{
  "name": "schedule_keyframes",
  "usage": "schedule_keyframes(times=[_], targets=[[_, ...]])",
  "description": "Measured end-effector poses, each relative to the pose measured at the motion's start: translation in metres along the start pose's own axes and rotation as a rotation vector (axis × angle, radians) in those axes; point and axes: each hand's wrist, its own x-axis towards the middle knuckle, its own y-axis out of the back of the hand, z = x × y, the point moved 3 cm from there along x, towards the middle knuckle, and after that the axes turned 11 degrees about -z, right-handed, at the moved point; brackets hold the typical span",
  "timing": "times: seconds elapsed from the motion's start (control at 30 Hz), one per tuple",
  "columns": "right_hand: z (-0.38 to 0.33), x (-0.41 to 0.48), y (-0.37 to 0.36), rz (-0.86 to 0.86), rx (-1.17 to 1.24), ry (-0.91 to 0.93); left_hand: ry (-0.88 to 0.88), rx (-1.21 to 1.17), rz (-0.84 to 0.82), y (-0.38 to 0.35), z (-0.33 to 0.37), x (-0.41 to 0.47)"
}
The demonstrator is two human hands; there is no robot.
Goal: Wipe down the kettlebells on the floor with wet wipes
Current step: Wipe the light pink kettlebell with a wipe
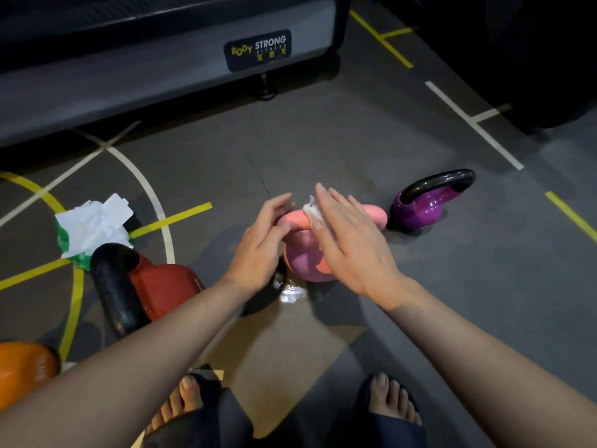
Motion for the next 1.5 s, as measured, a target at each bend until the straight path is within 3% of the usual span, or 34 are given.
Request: schedule_keyframes(times=[0.07,0.13,0.2,0.3,0.37,0.47,0.63,0.83,1.03,1.2,1.5], targets=[[-0.004,-0.003,0.01,-0.042,0.268,0.021,-0.034,0.081,0.087,0.004,0.005,-0.003],[0.001,-0.007,0.025,0.094,0.489,-0.012,-0.14,0.304,0.177,0.008,0.018,-0.007],[0.019,-0.015,0.042,0.262,0.571,-0.13,-0.358,0.579,0.174,0.006,0.033,-0.009],[0.043,-0.026,0.05,0.183,0.382,-0.257,-0.576,0.904,0.008,-0.015,0.049,-0.001],[0.055,-0.029,0.044,0.082,0.232,-0.235,-0.522,1.111,-0.091,-0.038,0.046,0.01],[0.061,-0.028,0.03,0.012,0.147,-0.152,-0.39,1.254,-0.044,-0.057,0.045,0.028],[0.068,-0.028,0.028,0.081,0.108,-0.101,-0.415,1.237,0.01,-0.028,0.042,0.027],[0.07,-0.028,0.019,0.101,0.105,-0.087,-0.267,0.913,0.113,0.009,0.01,0.001],[0.069,-0.028,0.017,0.12,0.1,-0.112,-0.453,1.186,0.057,-0.034,0.034,0.02],[0.072,-0.028,0.015,0.119,0.089,-0.123,-0.525,0.992,0.021,-0.019,0.021,0.023],[0.072,-0.026,0.011,0.15,0.085,-0.107,0.028,0.547,0.173,0.001,-0.023,-0.012]])
